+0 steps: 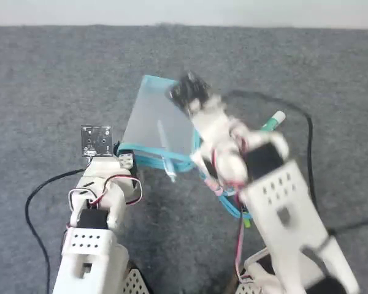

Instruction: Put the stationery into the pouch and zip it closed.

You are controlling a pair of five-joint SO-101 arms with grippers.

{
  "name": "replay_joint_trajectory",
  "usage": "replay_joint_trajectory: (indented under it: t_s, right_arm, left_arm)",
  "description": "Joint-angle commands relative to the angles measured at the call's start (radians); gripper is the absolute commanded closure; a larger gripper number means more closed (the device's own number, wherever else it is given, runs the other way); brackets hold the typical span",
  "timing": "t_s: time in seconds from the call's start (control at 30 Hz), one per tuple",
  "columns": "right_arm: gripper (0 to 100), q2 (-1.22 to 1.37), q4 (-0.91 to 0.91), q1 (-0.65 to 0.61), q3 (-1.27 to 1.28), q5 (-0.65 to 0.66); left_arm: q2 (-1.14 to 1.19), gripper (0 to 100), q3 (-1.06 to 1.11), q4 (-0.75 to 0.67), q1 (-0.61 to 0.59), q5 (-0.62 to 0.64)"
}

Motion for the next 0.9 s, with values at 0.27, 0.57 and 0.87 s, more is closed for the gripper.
replay_joint_trajectory:
  t_s: [0.27, 0.57, 0.87]
  right_arm:
    - [92.4, -0.157, -0.194, -0.111, 0.353, 0.008]
    - [92.4, -0.05, -0.348, -0.113, 0.35, 0.009]
    - [92.4, 0.165, -0.389, -0.065, 0.17, 0.009]
  left_arm:
    - [0.005, 99, -0.068, 0.052, 0.135, -0.048]
    - [0.005, 99, -0.064, 0.057, 0.175, -0.06]
    - [0.005, 99, -0.059, 0.055, 0.173, -0.061]
